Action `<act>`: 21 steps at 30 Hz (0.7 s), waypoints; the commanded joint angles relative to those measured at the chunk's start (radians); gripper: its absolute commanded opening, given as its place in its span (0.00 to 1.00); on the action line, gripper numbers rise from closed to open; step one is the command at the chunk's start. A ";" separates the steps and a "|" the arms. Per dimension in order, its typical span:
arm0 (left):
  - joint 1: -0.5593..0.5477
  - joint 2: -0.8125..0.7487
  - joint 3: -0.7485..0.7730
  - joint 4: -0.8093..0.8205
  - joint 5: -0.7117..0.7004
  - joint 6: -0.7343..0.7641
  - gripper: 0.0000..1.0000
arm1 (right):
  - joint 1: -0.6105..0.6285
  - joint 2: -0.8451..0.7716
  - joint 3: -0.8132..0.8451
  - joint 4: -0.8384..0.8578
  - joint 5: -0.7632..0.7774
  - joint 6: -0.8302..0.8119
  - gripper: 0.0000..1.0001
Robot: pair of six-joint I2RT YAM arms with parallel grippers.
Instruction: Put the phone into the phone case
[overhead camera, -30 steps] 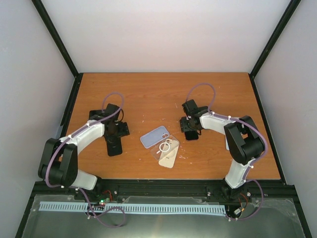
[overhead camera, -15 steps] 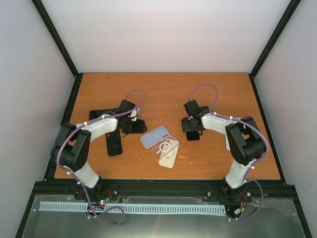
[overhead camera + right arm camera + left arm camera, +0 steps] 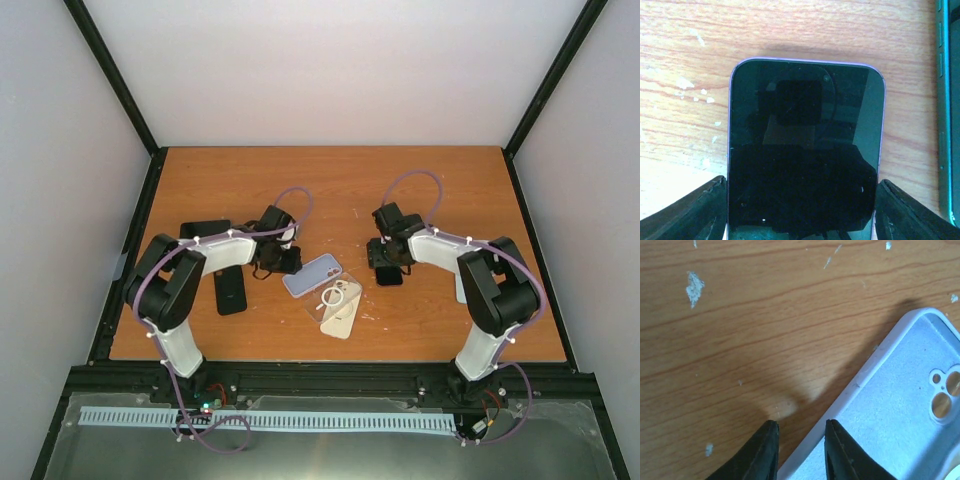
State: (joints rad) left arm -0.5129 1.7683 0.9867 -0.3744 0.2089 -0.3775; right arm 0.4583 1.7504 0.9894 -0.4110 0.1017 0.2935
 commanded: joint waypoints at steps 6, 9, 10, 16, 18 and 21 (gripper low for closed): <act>-0.006 -0.121 -0.103 -0.056 -0.125 -0.105 0.01 | -0.006 -0.045 -0.016 0.015 -0.098 0.068 0.63; -0.007 -0.179 -0.138 -0.096 -0.160 -0.181 0.00 | -0.006 -0.051 -0.012 0.012 -0.127 0.087 0.63; -0.007 -0.200 -0.152 -0.100 -0.166 -0.203 0.00 | -0.006 -0.055 -0.011 0.011 -0.133 0.093 0.63; -0.006 -0.279 -0.199 0.007 -0.047 -0.131 0.15 | -0.005 -0.082 -0.003 0.002 -0.144 0.109 0.62; -0.007 -0.249 -0.146 -0.010 -0.039 -0.077 0.28 | -0.007 -0.088 -0.005 -0.001 -0.139 0.107 0.62; -0.006 -0.187 -0.058 -0.034 -0.066 -0.005 0.41 | -0.006 -0.092 -0.008 -0.007 -0.131 0.103 0.61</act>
State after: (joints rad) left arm -0.5175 1.5265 0.8101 -0.4221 0.1360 -0.4923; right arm 0.4583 1.6951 0.9787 -0.4217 -0.0319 0.3862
